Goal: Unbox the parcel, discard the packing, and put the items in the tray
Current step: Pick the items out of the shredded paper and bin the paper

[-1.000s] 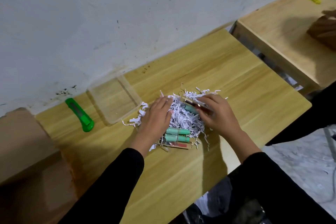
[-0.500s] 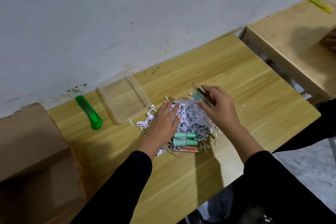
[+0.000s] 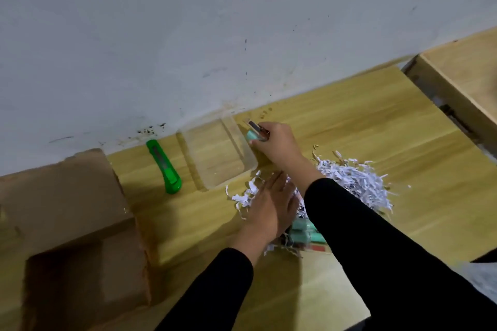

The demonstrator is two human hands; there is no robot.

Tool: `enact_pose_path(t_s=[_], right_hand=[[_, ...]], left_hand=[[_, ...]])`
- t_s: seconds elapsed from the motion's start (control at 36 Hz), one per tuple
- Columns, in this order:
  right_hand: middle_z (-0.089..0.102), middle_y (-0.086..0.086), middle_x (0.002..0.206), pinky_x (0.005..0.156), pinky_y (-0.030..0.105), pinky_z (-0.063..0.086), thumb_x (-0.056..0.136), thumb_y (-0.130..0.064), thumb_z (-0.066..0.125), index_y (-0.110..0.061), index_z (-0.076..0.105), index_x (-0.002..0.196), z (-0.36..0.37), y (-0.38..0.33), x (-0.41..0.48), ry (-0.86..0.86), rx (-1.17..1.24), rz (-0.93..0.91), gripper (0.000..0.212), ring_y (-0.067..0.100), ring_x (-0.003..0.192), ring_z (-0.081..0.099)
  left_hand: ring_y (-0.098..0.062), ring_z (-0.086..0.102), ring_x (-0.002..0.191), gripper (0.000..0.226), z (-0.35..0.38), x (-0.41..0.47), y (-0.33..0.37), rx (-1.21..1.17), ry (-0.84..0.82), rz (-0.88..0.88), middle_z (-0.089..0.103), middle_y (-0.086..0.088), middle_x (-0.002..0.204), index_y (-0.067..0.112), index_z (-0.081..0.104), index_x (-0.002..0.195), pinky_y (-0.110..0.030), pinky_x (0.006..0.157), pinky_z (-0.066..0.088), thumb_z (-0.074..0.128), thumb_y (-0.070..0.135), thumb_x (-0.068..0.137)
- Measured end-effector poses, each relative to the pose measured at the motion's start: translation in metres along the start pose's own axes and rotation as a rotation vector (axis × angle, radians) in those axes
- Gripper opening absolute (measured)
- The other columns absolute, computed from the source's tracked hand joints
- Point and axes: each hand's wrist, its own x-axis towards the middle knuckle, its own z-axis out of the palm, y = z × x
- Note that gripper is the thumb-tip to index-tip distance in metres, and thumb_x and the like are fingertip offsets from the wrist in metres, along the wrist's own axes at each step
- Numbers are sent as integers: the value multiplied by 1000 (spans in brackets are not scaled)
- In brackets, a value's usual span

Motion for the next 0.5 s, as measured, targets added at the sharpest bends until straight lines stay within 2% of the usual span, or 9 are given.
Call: enact_pose_path(t_s=[0.06,0.11,0.19,0.25,0.33,0.44,0.5], right_hand=[[63,11,84,68,30,44,76,-22,74,-4,66,98,3,1,2,14,3,25,30,22,76,55],[66,12,96,81,32,50,75,-21,75,-5,63,111,2,0,3,3,24,40,41,24,88,60],[65,11,114,97,33,48,74,-22,76,-5,55,125,-4,1,2,-45,57,88,58,23,103,60],[64,12,118,98,32,47,74,-23,77,-5,54,128,-9,4,-2,-62,48,95,61,23,106,59],[63,15,121,99,31,45,77,-20,74,-4,55,126,-18,11,-12,-38,47,89,55,25,110,59],[67,21,111,94,41,49,80,-13,67,2,62,114,-33,22,-31,13,15,61,37,32,104,62],[67,25,108,90,45,50,81,-13,65,5,62,111,-41,26,-44,39,15,66,35,37,100,62]], left_hand=[[-34,41,132,58,0,-2,0,2,-5,6,53,-19,135,4,56,125,-41,111,33,21,34,89],[-32,35,136,64,0,-1,0,3,-10,-5,47,-18,141,4,52,131,-42,114,29,18,36,88],[-35,40,133,60,3,1,-3,-18,-19,-5,50,-20,138,3,55,126,-44,108,36,22,37,90],[-33,41,131,55,4,2,-6,-34,-35,4,50,-17,137,5,55,126,-44,104,39,25,38,93],[-26,35,136,48,-1,-1,-8,-146,-13,28,40,-11,146,12,44,138,-38,111,33,35,37,97],[-19,22,142,50,-10,-10,-5,-206,6,25,28,-6,153,14,34,145,-16,115,16,46,21,97],[-20,17,145,49,-10,-16,-6,-155,4,32,26,-8,154,13,34,145,-23,118,12,44,19,97]])
